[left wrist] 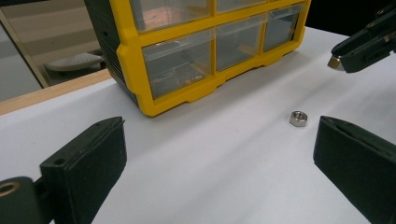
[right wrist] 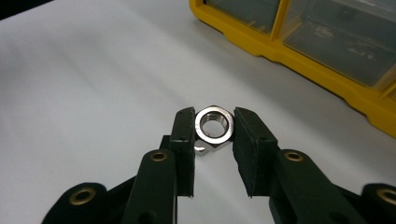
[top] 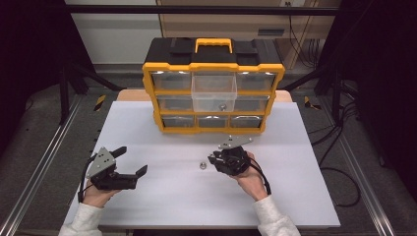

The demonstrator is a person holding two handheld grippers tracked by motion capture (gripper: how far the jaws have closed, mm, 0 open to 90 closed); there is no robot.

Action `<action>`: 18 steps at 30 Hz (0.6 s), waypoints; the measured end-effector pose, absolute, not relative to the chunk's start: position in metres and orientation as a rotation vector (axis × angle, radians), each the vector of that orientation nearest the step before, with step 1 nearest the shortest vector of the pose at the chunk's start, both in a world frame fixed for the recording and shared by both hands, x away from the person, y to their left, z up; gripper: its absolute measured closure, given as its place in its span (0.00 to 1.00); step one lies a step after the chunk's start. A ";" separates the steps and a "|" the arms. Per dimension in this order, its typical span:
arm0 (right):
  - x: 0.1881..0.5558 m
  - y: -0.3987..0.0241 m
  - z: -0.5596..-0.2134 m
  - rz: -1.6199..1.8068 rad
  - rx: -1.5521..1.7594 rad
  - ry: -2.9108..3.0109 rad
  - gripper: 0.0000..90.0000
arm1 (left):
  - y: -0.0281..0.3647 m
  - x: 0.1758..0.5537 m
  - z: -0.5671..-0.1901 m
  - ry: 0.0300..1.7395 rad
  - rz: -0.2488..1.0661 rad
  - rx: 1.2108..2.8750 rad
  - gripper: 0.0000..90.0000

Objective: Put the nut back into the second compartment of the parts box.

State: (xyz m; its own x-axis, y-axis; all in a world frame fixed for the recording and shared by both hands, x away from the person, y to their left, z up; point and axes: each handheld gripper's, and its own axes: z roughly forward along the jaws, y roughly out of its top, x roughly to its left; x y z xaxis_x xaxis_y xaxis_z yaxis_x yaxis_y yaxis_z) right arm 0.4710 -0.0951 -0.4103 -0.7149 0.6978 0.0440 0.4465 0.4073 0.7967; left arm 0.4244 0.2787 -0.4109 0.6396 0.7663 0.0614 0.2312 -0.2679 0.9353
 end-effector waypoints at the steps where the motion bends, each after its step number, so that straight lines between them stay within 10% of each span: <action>1: 0.470 -0.095 -0.408 1.209 1.009 2.365 0.78 | 0.279 0.424 -0.411 0.801 0.638 1.811 0.02; 18: 0.467 -0.110 -0.374 1.270 0.977 2.309 0.78 | 0.279 0.424 -0.411 0.802 0.640 1.809 0.02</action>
